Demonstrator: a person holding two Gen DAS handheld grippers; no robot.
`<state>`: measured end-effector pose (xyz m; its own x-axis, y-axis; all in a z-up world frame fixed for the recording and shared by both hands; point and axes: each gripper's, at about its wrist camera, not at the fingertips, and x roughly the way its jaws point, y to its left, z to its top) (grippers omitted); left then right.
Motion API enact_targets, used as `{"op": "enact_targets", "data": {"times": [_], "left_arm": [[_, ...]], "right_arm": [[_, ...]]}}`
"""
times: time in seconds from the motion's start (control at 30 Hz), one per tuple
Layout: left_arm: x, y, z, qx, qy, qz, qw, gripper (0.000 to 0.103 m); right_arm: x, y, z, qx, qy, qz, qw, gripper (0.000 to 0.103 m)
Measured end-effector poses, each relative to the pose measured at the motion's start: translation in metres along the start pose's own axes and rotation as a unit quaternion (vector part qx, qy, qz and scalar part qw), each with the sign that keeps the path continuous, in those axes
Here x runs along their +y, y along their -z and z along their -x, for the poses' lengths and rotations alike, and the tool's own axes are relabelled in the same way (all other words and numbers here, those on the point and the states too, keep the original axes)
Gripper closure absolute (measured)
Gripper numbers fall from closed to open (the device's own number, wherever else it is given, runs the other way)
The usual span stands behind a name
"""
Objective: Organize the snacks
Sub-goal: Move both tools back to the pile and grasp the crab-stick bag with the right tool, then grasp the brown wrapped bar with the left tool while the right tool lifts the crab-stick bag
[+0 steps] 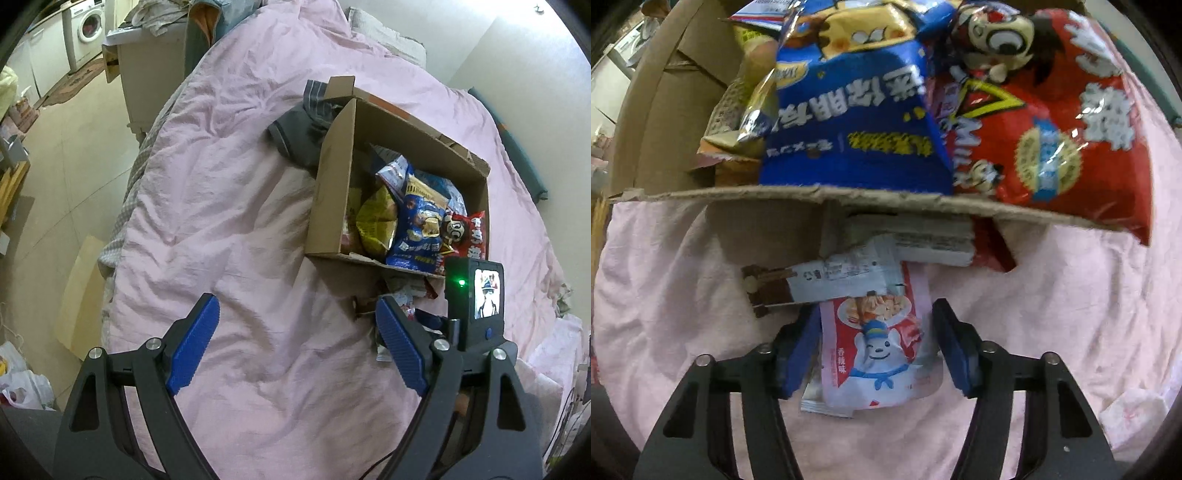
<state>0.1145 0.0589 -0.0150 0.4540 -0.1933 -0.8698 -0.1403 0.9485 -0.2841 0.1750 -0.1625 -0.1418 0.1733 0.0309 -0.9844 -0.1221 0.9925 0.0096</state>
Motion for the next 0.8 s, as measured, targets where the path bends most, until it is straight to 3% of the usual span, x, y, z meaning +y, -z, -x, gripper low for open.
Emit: {"op": "enact_targets", "data": {"times": [0.07,0.1,0.27,0.4,0.53,0.67,0.8], "left_arm": [[0.001,-0.002,-0.002,0.003,0.001,0.008,1.0,0.019],[0.002,-0.003,-0.003,0.005,0.004,0.013,0.9999,0.019],[0.0,-0.005,-0.006,0.017,0.028,0.027,0.9991,0.019],[-0.001,-0.005,-0.016,0.017,-0.003,0.025,0.9996,0.019],[-0.002,0.0,-0.026,0.031,-0.005,0.033,0.999,0.019],[-0.013,0.006,-0.035,0.033,-0.017,0.013,0.9992,0.019],[-0.024,0.016,-0.043,0.04,-0.013,-0.013,0.999,0.019]], "right_arm": [[0.002,0.006,-0.001,0.005,-0.02,0.0,1.0,0.051],[0.005,0.01,-0.003,0.013,-0.035,0.007,0.999,0.066],[0.014,0.036,0.004,0.009,-0.073,0.038,0.997,0.068],[0.008,0.057,0.019,-0.002,-0.084,0.03,0.996,0.068],[-0.011,0.067,0.041,-0.003,-0.102,0.022,0.995,0.068],[-0.022,0.068,0.072,-0.036,-0.093,0.04,0.994,0.068],[-0.061,0.065,0.103,-0.09,-0.097,0.02,0.991,0.068]]}}
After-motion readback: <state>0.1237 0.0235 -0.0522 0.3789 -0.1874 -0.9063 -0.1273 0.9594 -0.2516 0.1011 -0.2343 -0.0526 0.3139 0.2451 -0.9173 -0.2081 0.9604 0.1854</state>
